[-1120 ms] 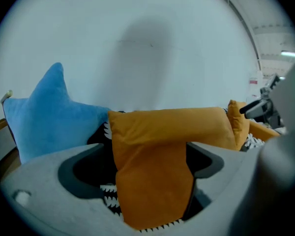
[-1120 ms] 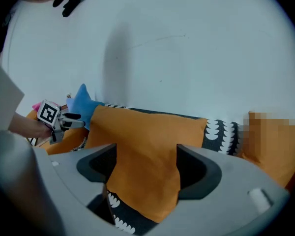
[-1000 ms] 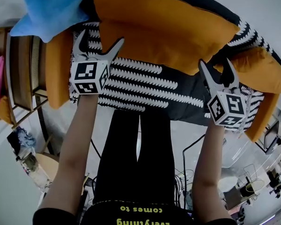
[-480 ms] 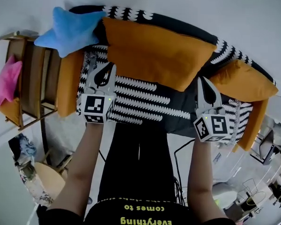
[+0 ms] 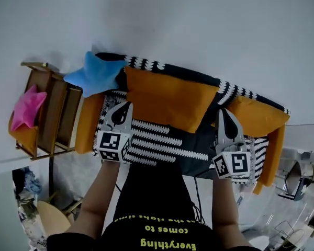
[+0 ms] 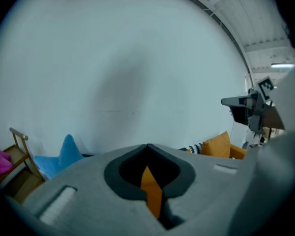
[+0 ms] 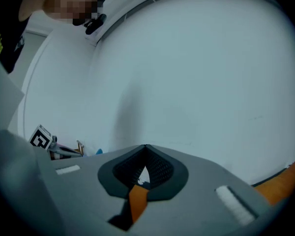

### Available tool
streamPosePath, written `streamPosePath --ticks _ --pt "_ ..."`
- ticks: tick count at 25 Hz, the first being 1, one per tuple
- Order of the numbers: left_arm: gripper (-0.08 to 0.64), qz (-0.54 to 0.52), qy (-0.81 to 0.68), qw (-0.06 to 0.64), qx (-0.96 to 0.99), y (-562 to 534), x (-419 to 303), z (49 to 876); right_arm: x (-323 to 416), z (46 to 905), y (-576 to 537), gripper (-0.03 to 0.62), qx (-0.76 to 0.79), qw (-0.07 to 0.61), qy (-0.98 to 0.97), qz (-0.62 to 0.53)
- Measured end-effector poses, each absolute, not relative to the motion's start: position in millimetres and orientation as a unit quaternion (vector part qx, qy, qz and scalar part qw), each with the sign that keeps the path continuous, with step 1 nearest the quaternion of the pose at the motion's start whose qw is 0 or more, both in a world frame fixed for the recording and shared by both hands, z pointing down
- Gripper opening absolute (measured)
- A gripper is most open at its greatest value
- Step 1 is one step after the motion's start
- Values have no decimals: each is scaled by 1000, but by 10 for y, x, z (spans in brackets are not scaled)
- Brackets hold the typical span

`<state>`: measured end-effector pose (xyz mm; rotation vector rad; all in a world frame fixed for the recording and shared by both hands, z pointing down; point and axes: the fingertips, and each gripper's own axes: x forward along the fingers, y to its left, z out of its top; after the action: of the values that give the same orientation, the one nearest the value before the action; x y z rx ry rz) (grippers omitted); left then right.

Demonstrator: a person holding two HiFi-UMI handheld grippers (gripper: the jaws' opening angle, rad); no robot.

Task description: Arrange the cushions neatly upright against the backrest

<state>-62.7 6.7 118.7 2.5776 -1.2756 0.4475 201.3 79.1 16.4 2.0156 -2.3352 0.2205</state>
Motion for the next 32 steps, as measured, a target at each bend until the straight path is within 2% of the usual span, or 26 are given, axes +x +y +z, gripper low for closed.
streamPosePath --ticks 9,14,24,32 --pt "-2 110 -423 92 895 261 -472 329 1743 -602 1026 11 630 -22 -774 50" --pt "-1 108 -422 102 894 333 -443 66 1536 -563 1017 11 603 -2 -792 90" --pt "0 56 -408 89 907 496 -449 -492 1344 -826 1098 11 616 -15 -787 32" --pt "0 44 -391 71 917 610 -428 -601 1194 -789 1165 11 609 12 -793 19"
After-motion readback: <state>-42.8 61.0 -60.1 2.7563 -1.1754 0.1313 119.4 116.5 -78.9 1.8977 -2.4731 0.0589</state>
